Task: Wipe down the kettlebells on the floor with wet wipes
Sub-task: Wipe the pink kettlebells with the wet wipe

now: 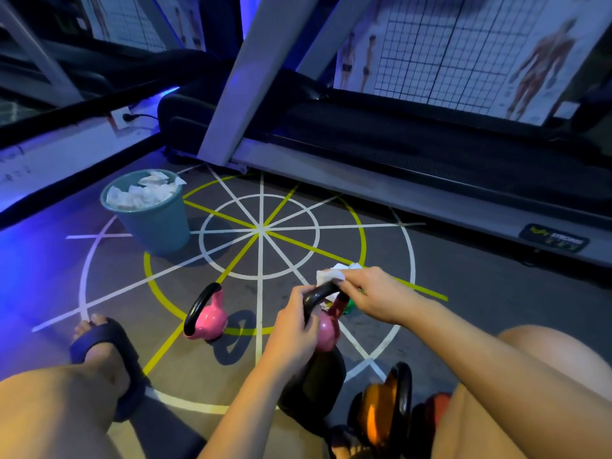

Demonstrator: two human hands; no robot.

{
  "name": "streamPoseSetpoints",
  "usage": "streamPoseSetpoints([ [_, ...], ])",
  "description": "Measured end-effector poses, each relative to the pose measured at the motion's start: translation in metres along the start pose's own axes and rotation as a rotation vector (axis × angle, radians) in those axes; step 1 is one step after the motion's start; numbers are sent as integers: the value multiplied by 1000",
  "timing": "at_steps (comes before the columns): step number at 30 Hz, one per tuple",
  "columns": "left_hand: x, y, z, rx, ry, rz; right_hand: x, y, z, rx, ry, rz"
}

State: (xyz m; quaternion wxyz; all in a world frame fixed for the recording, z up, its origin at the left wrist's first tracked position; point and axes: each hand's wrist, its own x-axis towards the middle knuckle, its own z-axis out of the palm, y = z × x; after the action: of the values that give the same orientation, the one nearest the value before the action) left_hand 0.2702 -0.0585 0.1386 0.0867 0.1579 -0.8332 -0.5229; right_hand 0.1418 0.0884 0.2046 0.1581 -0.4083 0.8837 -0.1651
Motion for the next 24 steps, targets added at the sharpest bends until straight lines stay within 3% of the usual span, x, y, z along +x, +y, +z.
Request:
streamPoseSetpoints([
  [5, -4, -1, -1, -23, 49, 7, 7, 3, 3, 140, 95, 307],
  [12, -2, -9, -7, -67, 125, -16, 3, -19, 12, 125, 174, 122],
  [14, -3, -7, -7, -89, 115, -14, 10, -12, 17, 172, 167, 182],
  [19, 1, -12, -11, -148, 144, -64, 13, -6, 41, 421, -51, 445],
  [22, 3, -18, -12, -171, 146, -68, 15, -14, 38, 628, 74, 447],
  [24, 2, -18, -10, -177, 153, -55, 16, -16, 33, 631, 178, 414],
])
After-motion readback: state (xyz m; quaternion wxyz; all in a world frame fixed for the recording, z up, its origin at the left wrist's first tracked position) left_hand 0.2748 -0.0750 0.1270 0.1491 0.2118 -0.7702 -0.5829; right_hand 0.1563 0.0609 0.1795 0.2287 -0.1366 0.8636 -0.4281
